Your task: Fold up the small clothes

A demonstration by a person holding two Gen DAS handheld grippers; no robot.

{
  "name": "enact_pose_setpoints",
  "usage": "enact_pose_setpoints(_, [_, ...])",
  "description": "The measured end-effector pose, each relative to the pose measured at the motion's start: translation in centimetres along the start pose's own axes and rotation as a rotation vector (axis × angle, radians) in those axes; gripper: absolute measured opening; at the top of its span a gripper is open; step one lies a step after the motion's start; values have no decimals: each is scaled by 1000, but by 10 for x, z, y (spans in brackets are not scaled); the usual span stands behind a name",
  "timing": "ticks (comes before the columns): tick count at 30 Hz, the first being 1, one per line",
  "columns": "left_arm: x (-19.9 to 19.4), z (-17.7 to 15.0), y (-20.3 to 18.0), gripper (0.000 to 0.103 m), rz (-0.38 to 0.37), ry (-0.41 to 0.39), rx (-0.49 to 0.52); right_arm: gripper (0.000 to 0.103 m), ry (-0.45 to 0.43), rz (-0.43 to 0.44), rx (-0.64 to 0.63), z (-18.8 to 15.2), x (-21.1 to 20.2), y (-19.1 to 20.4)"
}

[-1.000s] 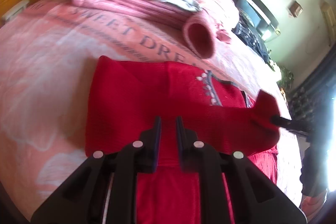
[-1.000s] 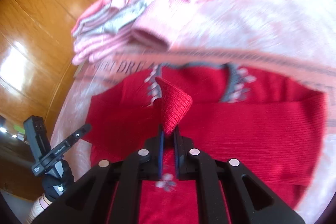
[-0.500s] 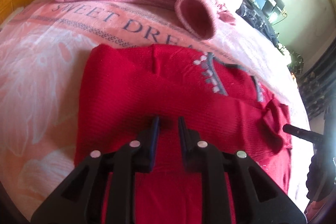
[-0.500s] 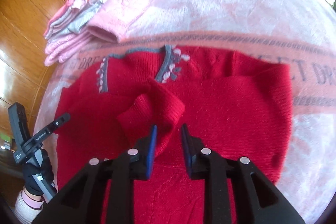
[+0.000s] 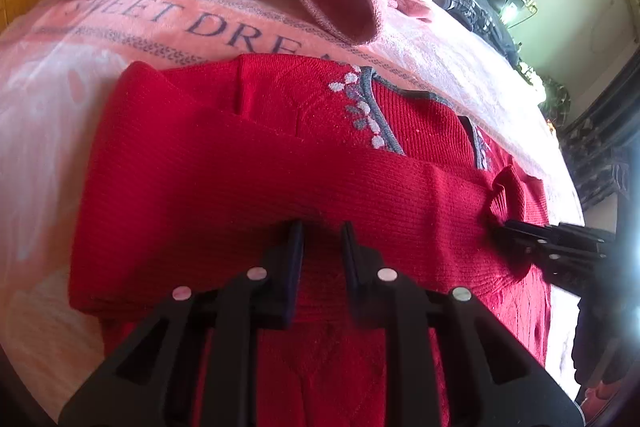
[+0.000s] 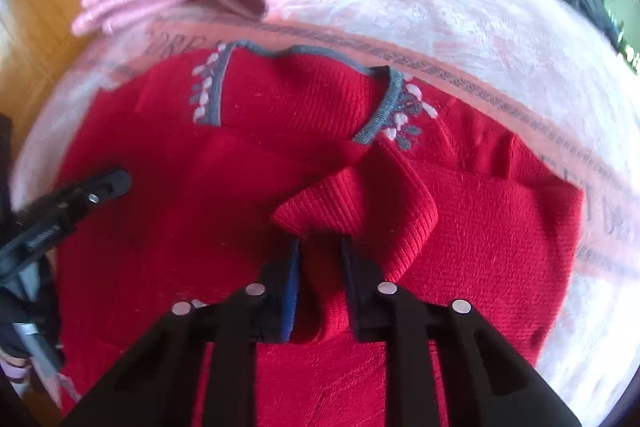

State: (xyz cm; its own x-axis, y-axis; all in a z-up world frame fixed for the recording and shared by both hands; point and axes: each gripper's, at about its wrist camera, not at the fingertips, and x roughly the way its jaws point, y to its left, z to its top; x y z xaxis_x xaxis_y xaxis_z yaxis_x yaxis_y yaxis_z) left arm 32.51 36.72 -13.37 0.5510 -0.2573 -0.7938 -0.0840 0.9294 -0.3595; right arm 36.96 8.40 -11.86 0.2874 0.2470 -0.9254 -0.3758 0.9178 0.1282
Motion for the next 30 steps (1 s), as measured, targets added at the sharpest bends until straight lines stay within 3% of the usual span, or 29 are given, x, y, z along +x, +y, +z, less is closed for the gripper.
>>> enact_pose_setpoints(2, [1,0,0,19,-3,-1,4,3,-39,28,72,-10,-14,-20])
enact_pose_setpoints(6, [1,-1,0,19,-4,-5,8,4,-108,111,217,-38,-37,-68])
enact_pose_setpoints(8, [1,-1,1,19,-6,-7,1,14,-101,143,257,-48,-37,-86])
enact_pose_setpoints(11, [1,0,-1,19,1,-7,3,49,-95,196,329,-60,-33,-109])
enact_pose_setpoints(17, [1,0,-2,19,12,-9,0,53,-76,503,503,-68,-15,-137])
enact_pose_setpoints(20, [2,0,-2,19,12,-8,5,60,-72,527,537,-67,-16,-141])
enact_pose_setpoints(22, [3,0,-3,19,13,-11,11,57,-53,451,510,-63,-18,-138])
enact_pose_setpoints(24, [3,0,-3,19,13,-14,11,41,-4,408,502,-59,-11,-134])
enact_pose_setpoints(25, [3,0,-3,19,14,-15,11,37,11,396,501,-57,-7,-132])
enact_pose_setpoints(27, [3,0,-3,19,14,-12,14,8,6,379,477,-54,-8,-129])
enact_pose_setpoints(28, [3,0,-3,19,13,-11,13,3,-3,381,469,-53,-11,-129])
enact_pose_setpoints(30, [-1,1,-4,19,16,-7,8,3,-49,370,441,-53,-22,-127])
